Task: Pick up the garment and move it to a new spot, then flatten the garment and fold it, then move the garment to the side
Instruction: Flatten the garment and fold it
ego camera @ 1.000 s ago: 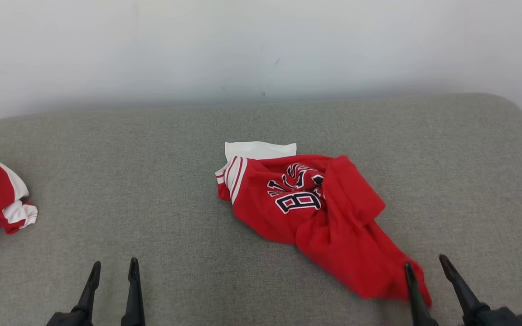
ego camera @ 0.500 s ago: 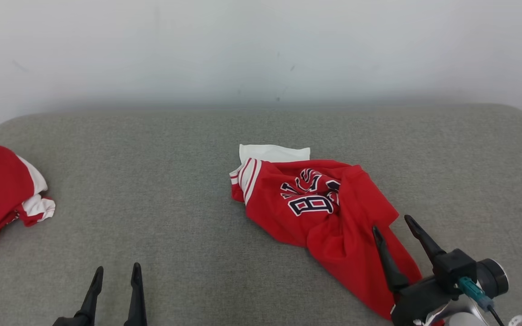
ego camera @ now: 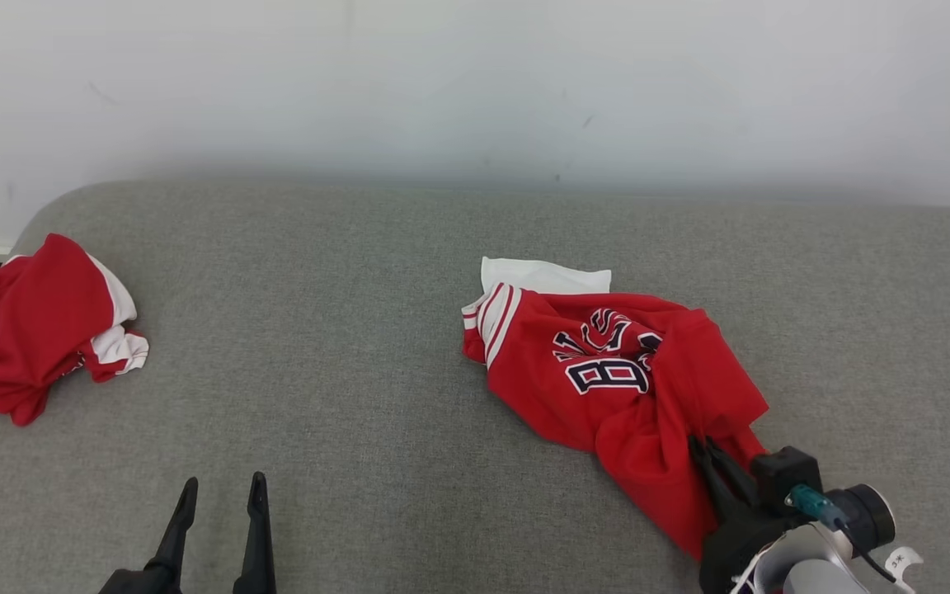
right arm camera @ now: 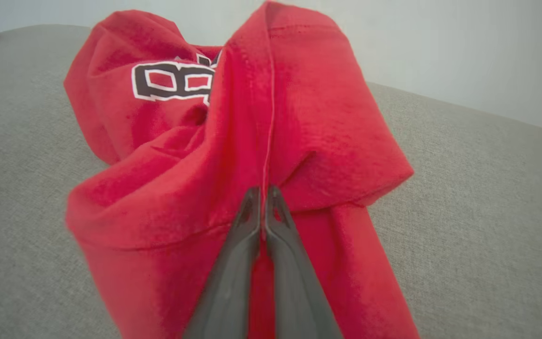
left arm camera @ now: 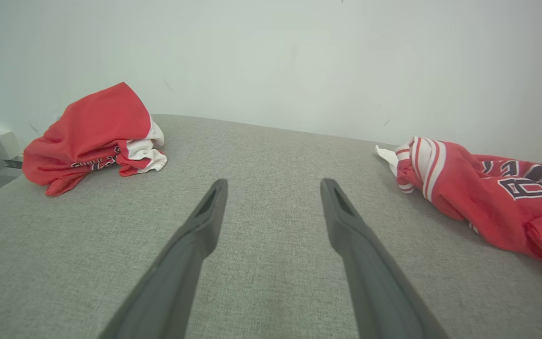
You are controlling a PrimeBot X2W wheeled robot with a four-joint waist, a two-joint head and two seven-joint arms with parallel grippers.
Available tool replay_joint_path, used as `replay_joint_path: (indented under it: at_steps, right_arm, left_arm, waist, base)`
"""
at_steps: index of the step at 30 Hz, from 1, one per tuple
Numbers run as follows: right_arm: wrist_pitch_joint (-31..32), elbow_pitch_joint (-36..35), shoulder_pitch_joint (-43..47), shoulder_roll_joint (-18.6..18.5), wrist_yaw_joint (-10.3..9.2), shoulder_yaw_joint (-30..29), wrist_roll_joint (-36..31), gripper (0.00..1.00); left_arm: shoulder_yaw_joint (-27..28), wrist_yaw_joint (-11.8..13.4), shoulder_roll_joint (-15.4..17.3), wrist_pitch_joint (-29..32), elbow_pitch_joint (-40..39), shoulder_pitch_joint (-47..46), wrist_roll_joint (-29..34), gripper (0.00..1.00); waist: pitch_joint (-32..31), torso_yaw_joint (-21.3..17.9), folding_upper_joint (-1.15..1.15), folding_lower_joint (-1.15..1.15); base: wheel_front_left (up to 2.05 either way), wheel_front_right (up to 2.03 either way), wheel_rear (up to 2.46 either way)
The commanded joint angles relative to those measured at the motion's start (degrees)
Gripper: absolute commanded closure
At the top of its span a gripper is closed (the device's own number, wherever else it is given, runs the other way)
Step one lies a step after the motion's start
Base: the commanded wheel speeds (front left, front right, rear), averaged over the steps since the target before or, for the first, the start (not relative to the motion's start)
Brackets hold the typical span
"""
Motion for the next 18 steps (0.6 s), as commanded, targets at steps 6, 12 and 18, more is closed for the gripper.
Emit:
replay_joint_path:
  at_steps: [6,12,18]
  right_arm:
    - [-1.02,-2.85,-0.12,0.48,0.08,-0.47,3.53,1.00]
    - [-0.94,-20.03,8.99,-3.45,0.08,2.51,8.49,1.00]
    - [-0.95,-34.62,20.46,-8.95,0.08,2.31,11.79,1.00]
  left_arm:
    - [0.92,0.32,-0.02,-0.17,-0.11,2.16,-0.62,0.00]
    - [1.35,0.32,-0.02,-0.17,-0.31,2.33,-1.20,0.00]
    - [1.60,0.23,-0.02,-0.16,-0.56,1.08,-1.33,0.00]
  waist:
    - [-1.24,-1.88,0.00,0.00]
    - [-1.42,-5.29,0.00,0.00]
    - [0.15,-9.31,0.00,0.00]
  base:
    - [0.00,0.00,0.00]
    - [0.00,0.00,0.00]
    - [0.00,0.00,0.00]
